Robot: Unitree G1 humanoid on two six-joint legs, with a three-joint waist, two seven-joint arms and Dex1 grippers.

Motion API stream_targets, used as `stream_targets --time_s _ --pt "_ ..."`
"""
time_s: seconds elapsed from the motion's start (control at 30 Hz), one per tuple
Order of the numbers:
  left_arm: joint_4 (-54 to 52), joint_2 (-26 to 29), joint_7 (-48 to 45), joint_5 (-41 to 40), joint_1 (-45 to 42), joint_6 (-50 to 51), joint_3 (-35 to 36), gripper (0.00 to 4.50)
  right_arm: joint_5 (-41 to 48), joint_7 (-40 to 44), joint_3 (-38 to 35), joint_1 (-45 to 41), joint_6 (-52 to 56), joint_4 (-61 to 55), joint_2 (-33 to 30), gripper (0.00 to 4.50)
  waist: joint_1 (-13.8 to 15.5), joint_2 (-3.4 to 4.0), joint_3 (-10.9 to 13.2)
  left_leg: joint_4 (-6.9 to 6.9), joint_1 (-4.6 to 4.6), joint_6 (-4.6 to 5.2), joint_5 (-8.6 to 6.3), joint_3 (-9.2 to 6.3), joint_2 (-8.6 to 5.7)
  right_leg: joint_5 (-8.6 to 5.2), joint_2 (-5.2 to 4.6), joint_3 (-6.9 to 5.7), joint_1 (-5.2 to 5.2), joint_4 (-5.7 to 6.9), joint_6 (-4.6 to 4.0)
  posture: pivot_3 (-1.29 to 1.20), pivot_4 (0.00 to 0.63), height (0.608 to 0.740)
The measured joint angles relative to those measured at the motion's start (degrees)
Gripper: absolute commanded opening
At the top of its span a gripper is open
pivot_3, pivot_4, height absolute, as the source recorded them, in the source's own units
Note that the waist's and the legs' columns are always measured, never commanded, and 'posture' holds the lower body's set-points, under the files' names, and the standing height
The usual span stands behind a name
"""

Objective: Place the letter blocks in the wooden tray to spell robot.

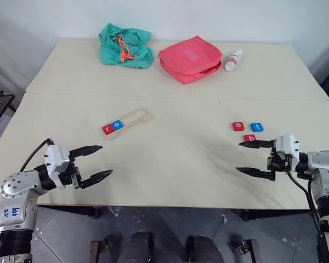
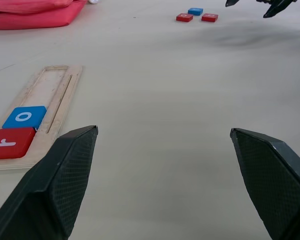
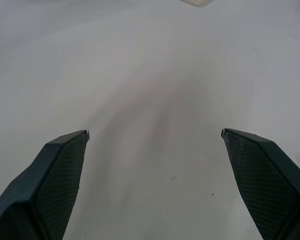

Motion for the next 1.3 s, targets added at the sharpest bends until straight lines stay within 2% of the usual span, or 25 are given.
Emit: stream_targets --time_s 0.37,0.67,0.93,1.17,1.3 --pt "-0.13 0.26 4.87 0.84 0.58 1.57 0.34 4.50 -0.03 -0.81 0.00 -0.98 0.54 0.22 0.53 4.43 -0.10 0.01 0.00 0.00 0.00 0.00 0.00 -0.01 0.00 0.00 0.00 0.01 -0.01 0.02 0.00 0.00 0.150 0.740" --pt "2.49 4.76 9.07 3.99 0.50 1.45 2.63 4.50 1.70 -3.17 -0.21 0.97 4.64 -10.91 0.55 4.43 -0.06 0.04 0.02 0.00 0.00 0.00 0.00 -0.03 0.00 0.00 0.00 0.00 -0.01 0.05 0.00 0.00 0.150 0.740" --pt "9.80 7.02 9.62 5.42 -9.74 3.68 1.41 4.50 2.54 -5.44 -0.26 1.62 7.60 -15.91 0.61 4.43 0.14 0.04 0.02 0.03 0.00 0.00 0.00 -0.05 -0.03 0.00 -0.01 -0.01 -0.04 0.16 0.00 0.00 0.150 0.740" --pt "20.07 7.74 7.23 10.13 -21.97 8.25 -6.63 4.50 2.69 -6.49 -0.34 2.68 8.43 -17.55 0.68 4.43 0.20 0.03 0.02 0.05 -0.01 0.00 0.00 -0.01 -0.05 0.00 0.00 -0.05 -0.11 0.28 0.00 0.00 0.150 0.740" --pt "28.79 7.70 5.85 14.04 -30.02 7.44 -10.58 4.50 2.96 -7.37 -0.46 3.71 9.22 -19.42 0.70 4.43 0.08 0.03 0.02 0.03 -0.02 0.00 0.00 0.02 -0.05 0.00 0.00 -0.10 -0.16 0.31 0.00 0.00 0.150 0.740"
